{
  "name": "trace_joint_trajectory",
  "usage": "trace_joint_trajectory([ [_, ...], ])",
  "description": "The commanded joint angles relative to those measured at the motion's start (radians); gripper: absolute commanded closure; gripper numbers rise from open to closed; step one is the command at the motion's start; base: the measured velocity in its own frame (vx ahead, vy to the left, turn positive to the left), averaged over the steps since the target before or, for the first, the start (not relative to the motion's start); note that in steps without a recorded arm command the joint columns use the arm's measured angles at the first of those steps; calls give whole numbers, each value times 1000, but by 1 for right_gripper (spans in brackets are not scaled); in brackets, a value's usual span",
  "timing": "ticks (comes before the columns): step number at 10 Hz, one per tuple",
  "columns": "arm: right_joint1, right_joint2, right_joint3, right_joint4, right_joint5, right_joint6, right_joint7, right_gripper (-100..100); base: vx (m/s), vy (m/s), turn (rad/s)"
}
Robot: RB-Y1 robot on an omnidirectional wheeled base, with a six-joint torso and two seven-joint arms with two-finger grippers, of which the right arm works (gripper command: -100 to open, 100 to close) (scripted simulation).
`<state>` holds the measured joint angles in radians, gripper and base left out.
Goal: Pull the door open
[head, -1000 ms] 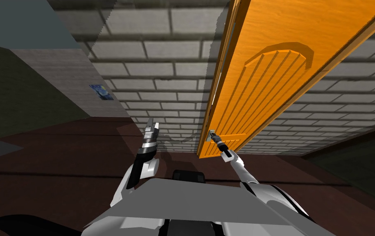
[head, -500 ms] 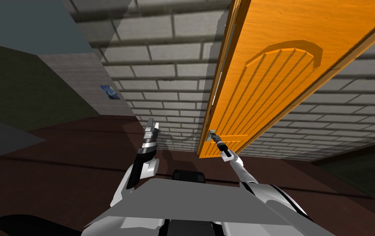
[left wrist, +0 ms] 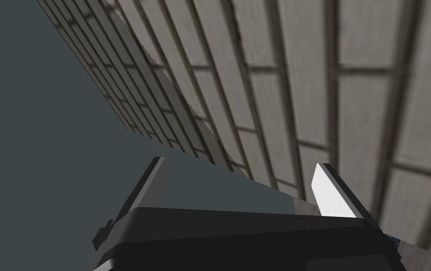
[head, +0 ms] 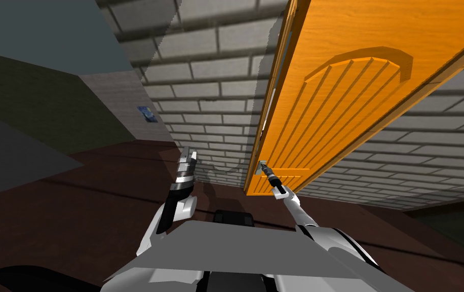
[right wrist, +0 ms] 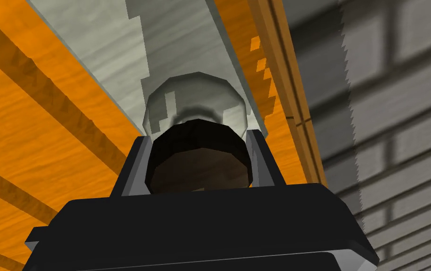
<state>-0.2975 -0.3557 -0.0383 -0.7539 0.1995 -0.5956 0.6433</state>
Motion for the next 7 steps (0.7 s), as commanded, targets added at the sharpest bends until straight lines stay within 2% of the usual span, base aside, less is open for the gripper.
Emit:
trace_joint_trajectory([
  [1,-1,-5,-5,-2,-26,1,-45,100,-41,-57,78],
  [2,-1,-4,-4,-3,-46,2,-72,100,-62,-66,116],
  [3,-1,-4,-4,-3,-46,2,-79,100,-45,-43,65],
  [5,-2,-1,-4,-5,-89,6,-140,100,-52,-53,119],
  [6,-2,-1,-4,-5,-89,6,-151,100,-47,-42,62],
  [7,-3,1,-3,-6,-112,8,-189,100,-49,-49,90],
])
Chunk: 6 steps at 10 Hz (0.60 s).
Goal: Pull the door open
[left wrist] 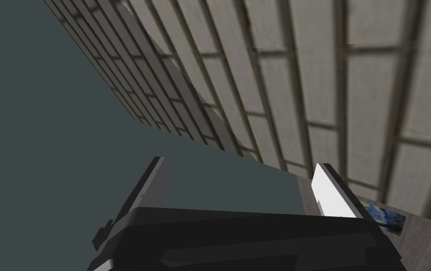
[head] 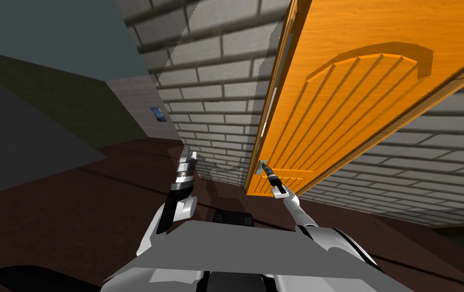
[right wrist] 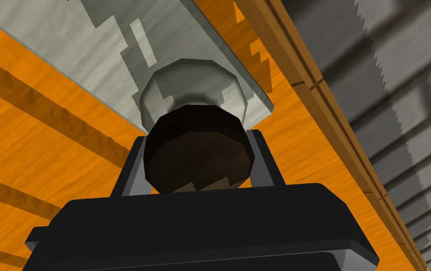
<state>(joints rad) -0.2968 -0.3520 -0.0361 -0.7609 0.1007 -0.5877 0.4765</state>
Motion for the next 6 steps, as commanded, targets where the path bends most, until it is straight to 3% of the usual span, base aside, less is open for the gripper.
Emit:
trace_joint_trajectory([
  [1,-4,-1,-5,1,-37,2,-50,100,-86,-71,115],
  [2,-4,-1,-5,1,-37,2,-59,100,-63,-48,80],
  [4,-5,2,-4,-1,-86,7,-123,100,-66,-50,140],
  [5,-5,2,-4,-1,-86,7,-137,100,-62,-53,63],
  [6,-6,4,-4,-2,-111,9,-173,100,-48,-55,96],
])
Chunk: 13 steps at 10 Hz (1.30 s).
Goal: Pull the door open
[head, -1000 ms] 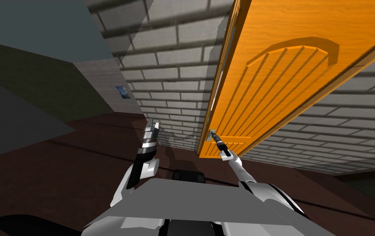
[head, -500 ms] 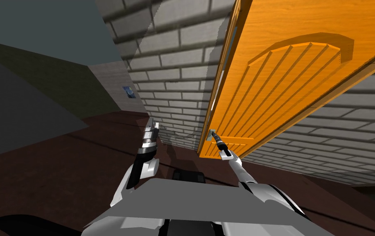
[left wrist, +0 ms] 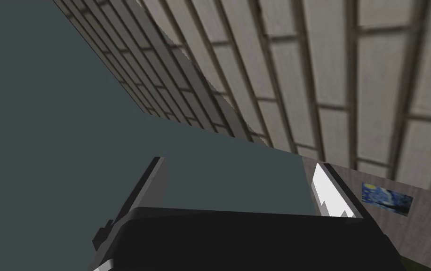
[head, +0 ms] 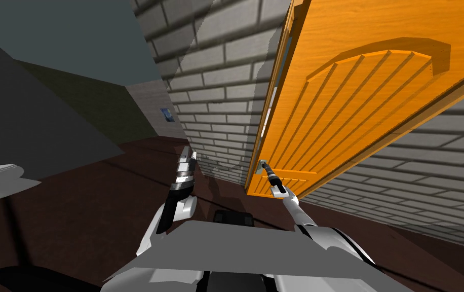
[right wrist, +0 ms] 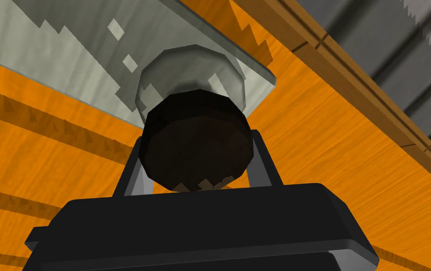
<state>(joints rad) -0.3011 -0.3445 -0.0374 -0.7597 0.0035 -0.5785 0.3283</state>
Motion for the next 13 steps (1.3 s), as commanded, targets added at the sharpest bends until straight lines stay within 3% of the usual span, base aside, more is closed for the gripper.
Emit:
trace_joint_trajectory([
  [1,-1,-4,-3,-3,-14,0,-28,100,-33,-42,57],
  [3,-3,-1,-2,-5,-66,4,-93,100,-64,-54,129],
  [6,-3,1,-1,-6,-93,6,-147,100,-56,-38,75],
  [8,-4,5,-1,-8,-147,11,-213,100,-80,-56,143],
  [9,-4,5,-1,-8,-147,11,-226,100,-66,-48,88],
  [11,-6,9,0,-10,-202,16,-290,100,-64,-49,127],
  [12,-6,9,0,-10,-202,16,-306,100,-52,-42,80],
  [13,-6,10,1,-11,-230,18,-342,100,-66,-36,119],
])
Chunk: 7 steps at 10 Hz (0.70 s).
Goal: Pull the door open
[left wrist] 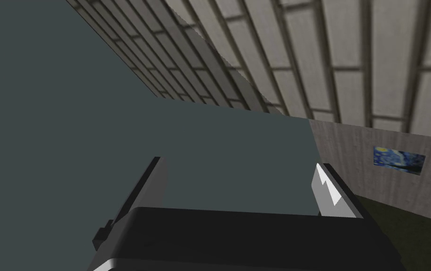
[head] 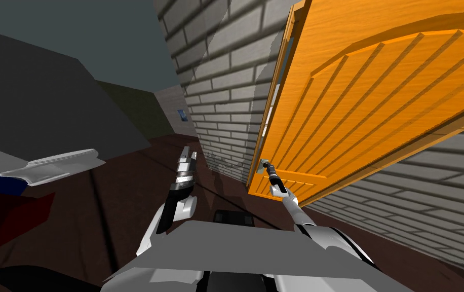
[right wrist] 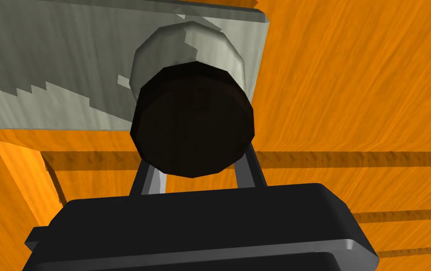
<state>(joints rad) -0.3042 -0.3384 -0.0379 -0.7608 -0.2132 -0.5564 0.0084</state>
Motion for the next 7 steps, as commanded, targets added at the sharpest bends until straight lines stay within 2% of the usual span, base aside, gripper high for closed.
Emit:
trace_joint_trajectory([
  [1,-4,6,2,-11,-42,-1,-50,100,-86,-62,153],
  [2,-4,6,2,-11,-42,-1,-67,100,-64,-48,88],
  [3,-4,8,2,-12,-70,1,-103,100,-67,-35,90],
  [4,-4,8,2,-12,-70,1,-107,100,-50,-27,67],
  [6,-5,12,3,-14,-125,6,-169,100,-69,-44,135],
  [7,-5,12,3,-14,-125,6,-187,100,-69,-47,104],
])
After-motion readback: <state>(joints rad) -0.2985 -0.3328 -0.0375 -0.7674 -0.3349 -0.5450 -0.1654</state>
